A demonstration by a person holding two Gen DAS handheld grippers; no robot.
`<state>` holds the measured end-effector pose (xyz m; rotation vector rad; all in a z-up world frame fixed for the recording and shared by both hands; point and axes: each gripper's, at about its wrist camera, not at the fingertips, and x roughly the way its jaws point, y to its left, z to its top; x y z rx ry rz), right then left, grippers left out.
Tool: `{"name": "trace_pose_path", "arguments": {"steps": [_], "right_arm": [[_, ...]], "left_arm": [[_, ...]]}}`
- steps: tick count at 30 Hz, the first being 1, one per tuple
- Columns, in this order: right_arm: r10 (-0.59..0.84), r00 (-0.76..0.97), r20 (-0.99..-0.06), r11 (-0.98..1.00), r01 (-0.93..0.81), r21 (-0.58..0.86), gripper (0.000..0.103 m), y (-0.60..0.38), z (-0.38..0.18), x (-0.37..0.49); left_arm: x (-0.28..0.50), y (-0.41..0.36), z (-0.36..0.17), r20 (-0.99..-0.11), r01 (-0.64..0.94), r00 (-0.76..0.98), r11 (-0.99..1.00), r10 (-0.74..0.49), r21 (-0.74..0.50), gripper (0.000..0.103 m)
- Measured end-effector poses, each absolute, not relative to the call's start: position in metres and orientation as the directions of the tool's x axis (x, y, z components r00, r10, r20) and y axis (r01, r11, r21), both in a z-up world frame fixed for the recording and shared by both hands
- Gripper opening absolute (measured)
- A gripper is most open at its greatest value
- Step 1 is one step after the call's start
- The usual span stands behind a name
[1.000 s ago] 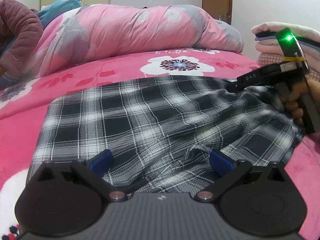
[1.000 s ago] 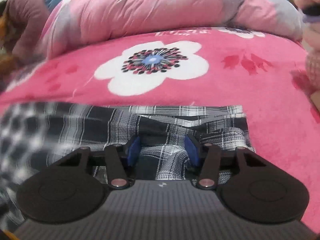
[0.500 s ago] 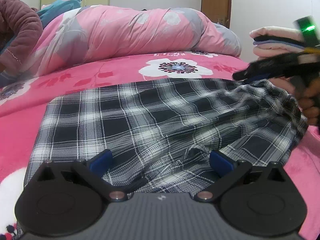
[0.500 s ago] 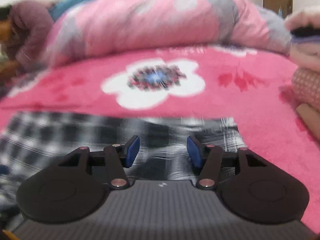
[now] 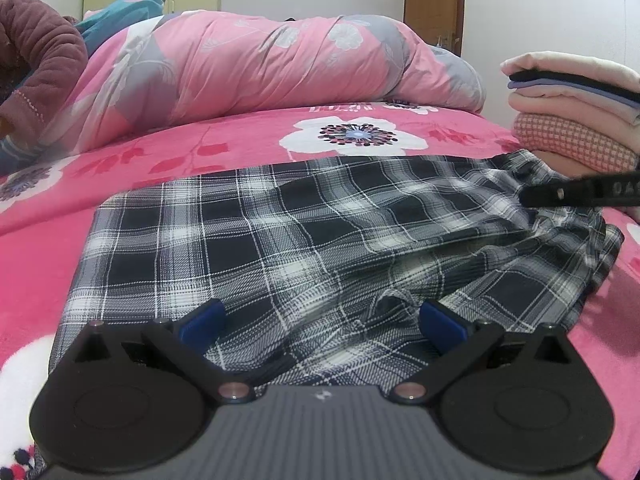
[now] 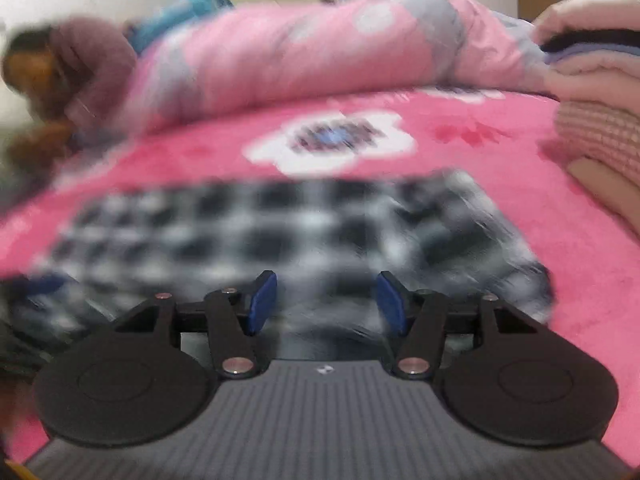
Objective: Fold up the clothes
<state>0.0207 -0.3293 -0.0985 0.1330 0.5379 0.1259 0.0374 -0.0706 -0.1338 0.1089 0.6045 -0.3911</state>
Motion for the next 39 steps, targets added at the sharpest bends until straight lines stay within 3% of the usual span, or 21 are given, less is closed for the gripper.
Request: {"name": "trace_pose_path", "arguments": {"steps": [4,14,18,21,23,26,39], "right_arm": [[0.158,0.801,-0.578,0.987,-0.139,0.077,0.055,-0.310,-0.121,0.023],[0.154,0.834,-0.529,0.988,-0.116,0.105,0.056,-0.323,-0.120,-0.016],[0.225,0.866,-0.447,0.963,-0.126,0.239,0.056,-0.325,-0.095,-0.022],[0.189,0.872,-0.451,0.980,-0.136,0.148,0.057,-0.317,-0.093,-0.020],[0.154,0.844,-0.514,0.988,-0.125,0.091,0.058,-0.318,-0.111,-0.017],[0.209,0.868,-0.450,0.977,-0.169,0.128,0.058,-0.334,-0.139,-0.031],[0.207,0.875,-0.439,0.978,-0.166,0.129,0.059,-0.334,-0.140,-0.032]], "left_arm": [[0.037,-0.069,-0.134,-0.571,0.388,0.754,0.922,-0.325,-0.013,0.103],[0.035,-0.068,-0.134,-0.563,0.382,0.760,0.924,-0.326,-0.019,0.103],[0.035,-0.068,-0.133,-0.561,0.382,0.760,0.924,-0.327,-0.022,0.103],[0.035,-0.069,-0.133,-0.561,0.381,0.760,0.924,-0.327,-0.023,0.103],[0.035,-0.068,-0.133,-0.558,0.381,0.761,0.924,-0.331,-0.028,0.103],[0.035,-0.068,-0.133,-0.555,0.382,0.761,0.924,-0.334,-0.033,0.103],[0.034,-0.070,-0.133,-0.556,0.377,0.764,0.926,-0.328,-0.028,0.103]]}}
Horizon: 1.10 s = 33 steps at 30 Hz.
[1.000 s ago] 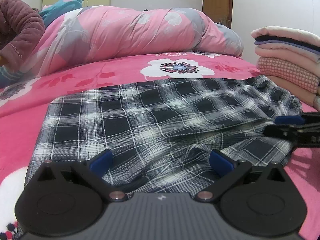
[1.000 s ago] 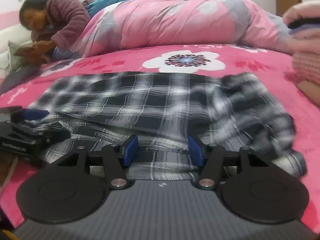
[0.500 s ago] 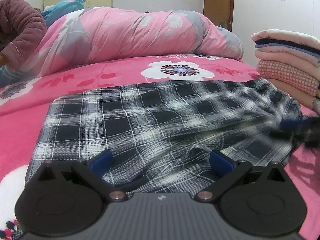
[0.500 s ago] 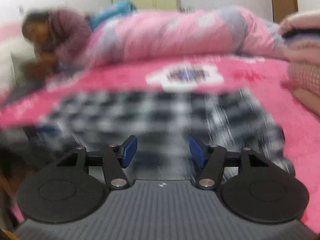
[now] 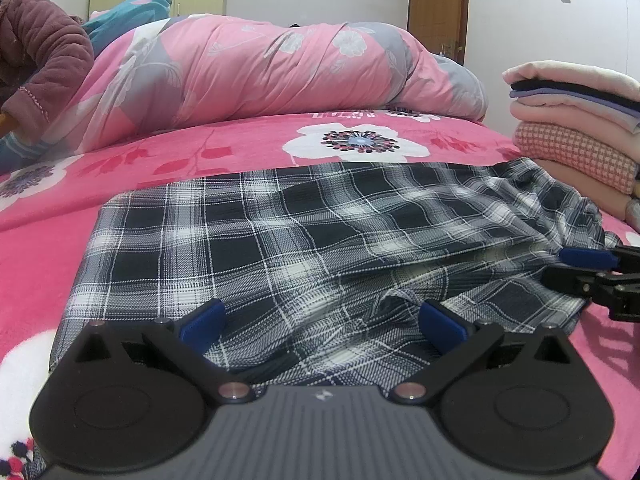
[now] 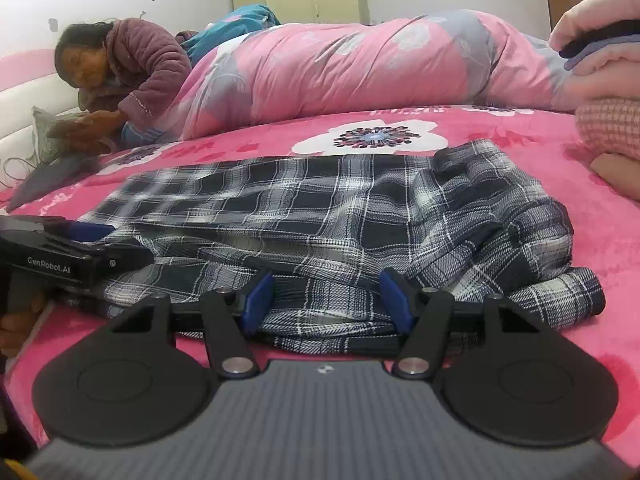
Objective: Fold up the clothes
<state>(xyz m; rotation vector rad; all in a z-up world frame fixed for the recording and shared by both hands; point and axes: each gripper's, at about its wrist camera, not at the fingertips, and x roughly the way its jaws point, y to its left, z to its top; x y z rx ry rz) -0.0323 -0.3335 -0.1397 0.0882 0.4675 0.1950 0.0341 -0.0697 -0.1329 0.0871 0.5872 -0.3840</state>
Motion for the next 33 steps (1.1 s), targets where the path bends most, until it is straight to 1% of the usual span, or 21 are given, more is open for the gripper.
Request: {"name": "trace_pose_path", "arguments": {"steps": [11,17,25,33], "right_arm": [[0.210,0.880,-0.425,0.977,-0.166,0.137,0.059,-0.333,-0.141,-0.033],[0.211,0.881,-0.423,0.976,-0.167,0.140,0.059,-0.333,-0.141,-0.034],[0.213,0.880,-0.424,0.976,-0.170,0.138,0.060,-0.334,-0.140,-0.033],[0.222,0.876,-0.428,0.974,-0.178,0.141,0.062,-0.334,-0.140,-0.033]], "left_arm": [[0.034,-0.071,-0.132,-0.563,0.366,0.764,0.930,-0.315,-0.023,0.103],[0.031,-0.075,-0.129,-0.579,0.336,0.768,0.942,-0.273,0.001,0.103],[0.022,-0.073,-0.121,-0.607,0.295,0.756,0.955,-0.245,-0.019,0.103],[-0.003,-0.054,-0.101,-0.573,0.276,0.780,0.960,-0.251,-0.046,0.103]]}}
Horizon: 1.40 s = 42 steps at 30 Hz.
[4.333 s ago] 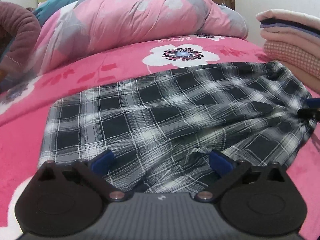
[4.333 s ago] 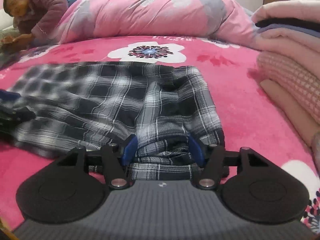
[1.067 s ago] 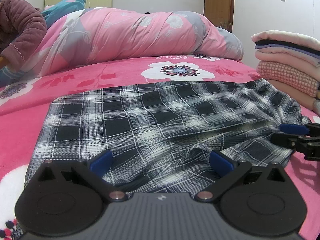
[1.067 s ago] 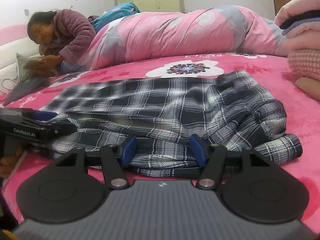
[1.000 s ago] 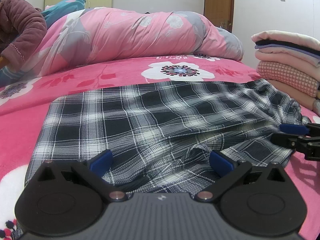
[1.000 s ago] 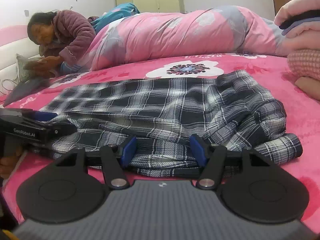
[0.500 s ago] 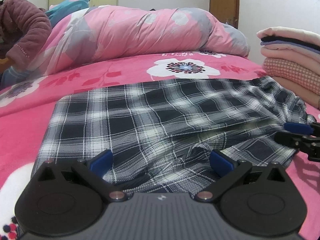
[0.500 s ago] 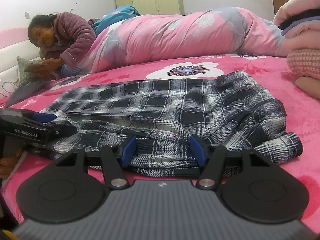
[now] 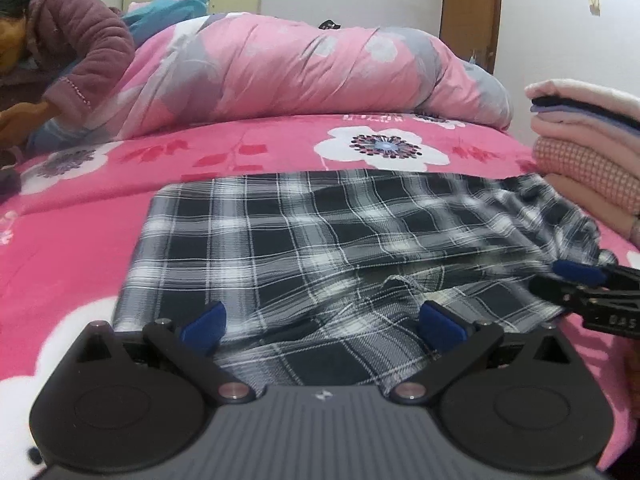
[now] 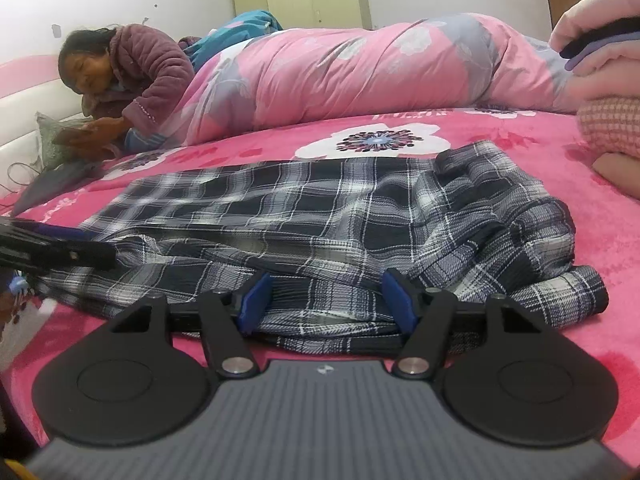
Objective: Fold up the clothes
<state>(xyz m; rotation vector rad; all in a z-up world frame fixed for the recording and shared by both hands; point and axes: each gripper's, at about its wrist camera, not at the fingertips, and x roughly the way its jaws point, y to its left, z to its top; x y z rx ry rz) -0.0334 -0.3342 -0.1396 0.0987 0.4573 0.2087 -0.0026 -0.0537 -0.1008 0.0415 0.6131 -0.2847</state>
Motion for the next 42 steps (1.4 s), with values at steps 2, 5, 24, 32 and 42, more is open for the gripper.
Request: {"name": "trace_pose_path", "arguments": {"steps": [2,5,24,32,42], "right_arm": [[0.222,0.872,-0.436,0.974,-0.180,0.137,0.063,-0.333,-0.138,-0.033],[0.203,0.866,-0.456,0.979,-0.171,0.111,0.063,-0.327,-0.127,-0.033],[0.276,0.754,-0.597,0.941,-0.339,0.007,0.054,-0.215,-0.110,-0.005],[0.385,0.766,-0.514,0.913,-0.396,0.094,0.053,-0.167,-0.057,0.031],[0.326,0.640,-0.695,0.907,-0.419,0.039,0.053,-0.126,-0.094,0.025]], "left_arm": [[-0.010,-0.047,-0.094,-0.560,0.282,0.787,0.958,-0.259,-0.046,0.103],[-0.021,-0.034,-0.084,-0.540,0.292,0.800,0.956,-0.261,-0.030,0.103],[-0.028,0.062,-0.098,-0.468,0.118,0.860,0.971,-0.204,-0.207,0.079],[-0.016,0.081,-0.112,-0.472,0.094,0.857,0.964,-0.205,-0.248,0.077],[-0.023,0.085,-0.120,-0.429,0.169,0.868,0.961,-0.251,-0.221,0.075]]}}
